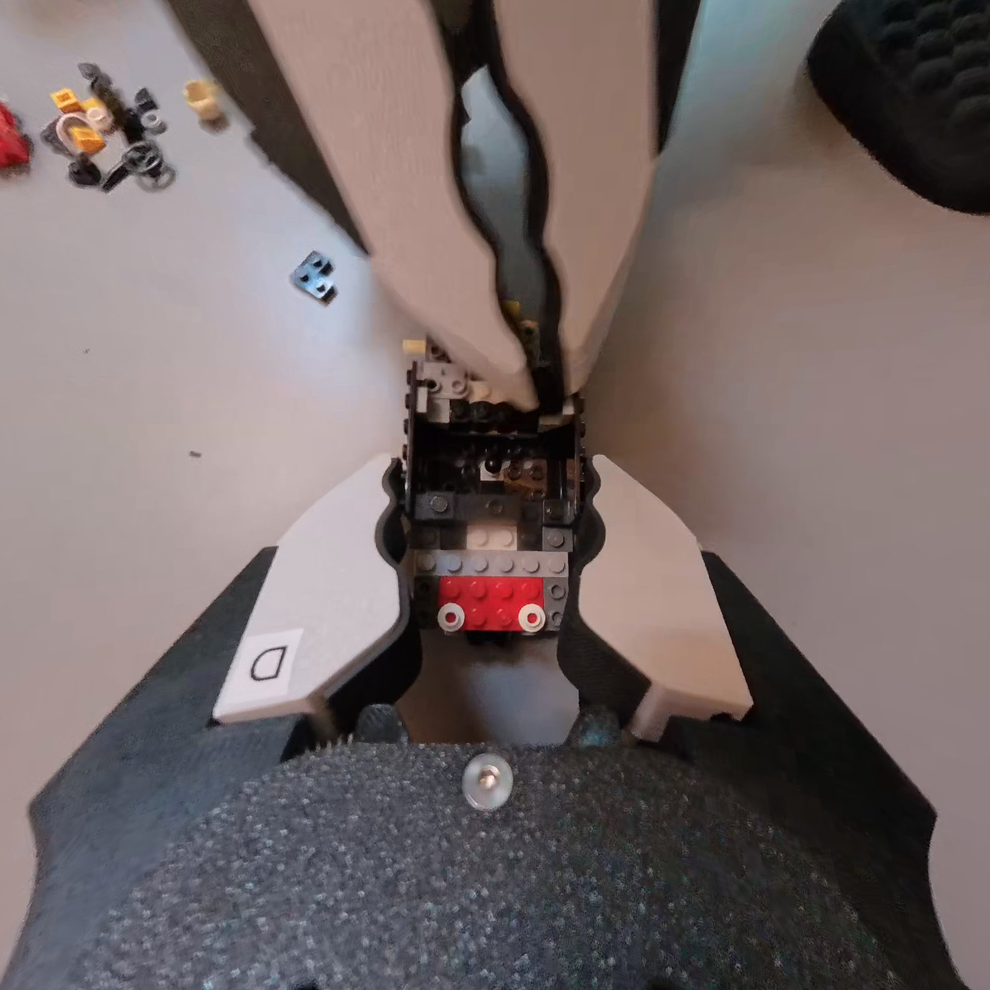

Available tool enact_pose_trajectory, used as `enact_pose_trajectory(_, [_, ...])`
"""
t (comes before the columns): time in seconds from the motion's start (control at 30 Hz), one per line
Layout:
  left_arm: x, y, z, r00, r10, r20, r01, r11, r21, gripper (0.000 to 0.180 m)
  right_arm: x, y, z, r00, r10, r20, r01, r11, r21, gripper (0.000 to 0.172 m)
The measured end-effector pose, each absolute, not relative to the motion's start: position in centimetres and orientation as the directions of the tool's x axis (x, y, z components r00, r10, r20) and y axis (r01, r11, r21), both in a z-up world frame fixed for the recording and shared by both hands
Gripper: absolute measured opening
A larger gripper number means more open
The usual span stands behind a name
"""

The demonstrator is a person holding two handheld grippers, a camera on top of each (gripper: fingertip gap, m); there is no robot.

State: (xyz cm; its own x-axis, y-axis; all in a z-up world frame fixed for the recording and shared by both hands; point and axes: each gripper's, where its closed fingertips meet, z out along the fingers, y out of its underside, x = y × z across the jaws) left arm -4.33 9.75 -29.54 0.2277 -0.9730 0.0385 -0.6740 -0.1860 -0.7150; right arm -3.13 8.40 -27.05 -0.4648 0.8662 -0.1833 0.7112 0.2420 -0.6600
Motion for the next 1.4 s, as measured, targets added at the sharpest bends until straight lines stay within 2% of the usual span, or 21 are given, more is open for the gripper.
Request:
enact_pose_trajectory(0.2, [-5.0, 10.2, -29.5, 0.248, -0.969, 0.012, -0.680, -0.183, -0.710, 0.062, -1.9, 8.9, -25.4, -0.358, 0.912, -0.202, 0.633, 0.078, -0.770, 0.006])
enact_pose_trajectory(0.33, [-5.1, 10.4, -29.4, 0.259, -0.966, 0.007, -0.674, -0.186, -0.715, 0.063, -2.2, 9.1, -23.1, -0.296, 0.935, -0.195, 0.506, -0.020, -0.862, 0.006])
enact_pose_trajectory(0.4, [-5.3, 10.7, -29.0, 0.270, -0.963, -0.003, -0.661, -0.183, -0.728, 0.071, -2.5, 9.0, -21.6, -0.274, 0.936, -0.219, 0.406, -0.094, -0.909, 0.006])
enact_pose_trajectory(0.47, [-5.3, 10.7, -27.5, 0.279, -0.960, 0.014, -0.603, -0.186, -0.776, 0.070, -2.5, 8.7, -20.1, -0.265, 0.930, -0.255, 0.301, -0.171, -0.938, 0.006])
enact_pose_trajectory(0.53, [-4.9, 10.4, -25.1, 0.276, -0.961, 0.015, -0.508, -0.159, -0.847, 0.059, -2.6, 8.2, -18.7, -0.270, 0.920, -0.284, 0.213, -0.230, -0.949, 0.007])
enact_pose_trajectory(0.57, [-4.5, 9.8, -23.5, 0.256, -0.966, 0.036, -0.437, -0.149, -0.887, 0.051, -2.6, 8.0, -18.2, -0.273, 0.918, -0.288, 0.179, -0.245, -0.953, 0.007])
enact_pose_trajectory(0.7, [-2.6, 7.3, -18.8, 0.137, -0.986, 0.091, -0.218, -0.120, -0.969, 0.040, -3.0, 6.6, -16.4, -0.321, 0.898, -0.301, 0.087, -0.289, -0.954, 0.006])
enact_pose_trajectory(0.8, [-1.9, 5.9, -17.2, 0.059, -0.992, 0.109, -0.144, -0.117, -0.983, 0.031, -3.3, 5.8, -16.1, -0.355, 0.884, -0.305, 0.086, -0.294, -0.952, 0.007])
enact_pose_trajectory(0.9, [-2.1, 5.9, -17.1, 0.067, -0.991, 0.118, -0.140, -0.126, -0.982, 0.017, -3.4, 5.6, -16.0, -0.360, 0.877, -0.317, 0.073, -0.312, -0.947, 0.006])
enact_pose_trajectory(1.17, [-2.1, 6.9, -18.0, 0.139, -0.980, 0.140, -0.209, -0.167, -0.964, 0.016, -3.0, 6.5, -16.9, -0.264, 0.921, -0.287, 0.067, -0.279, -0.958, 0.006])
enact_pose_trajectory(1.2, [-2.5, 7.5, -18.2, 0.176, -0.975, 0.132, -0.219, -0.170, -0.961, 0.016, -2.7, 6.7, -16.6, -0.257, 0.923, -0.286, 0.045, -0.284, -0.958, 0.000])
enact_pose_trajectory(1.27, [-3.4, 7.7, -17.8, 0.180, -0.972, 0.152, -0.184, -0.185, -0.966, 0.016, -1.8, 7.5, -16.4, -0.202, 0.941, -0.272, 0.018, -0.274, -0.962, 0.000])
enact_pose_trajectory(1.4, [-2.7, 7.6, -18.3, 0.185, -0.977, 0.106, -0.226, -0.147, -0.963, 0.017, -1.3, 7.4, -17.0, -0.128, 0.963, -0.237, 0.052, -0.232, -0.971, 0.000])
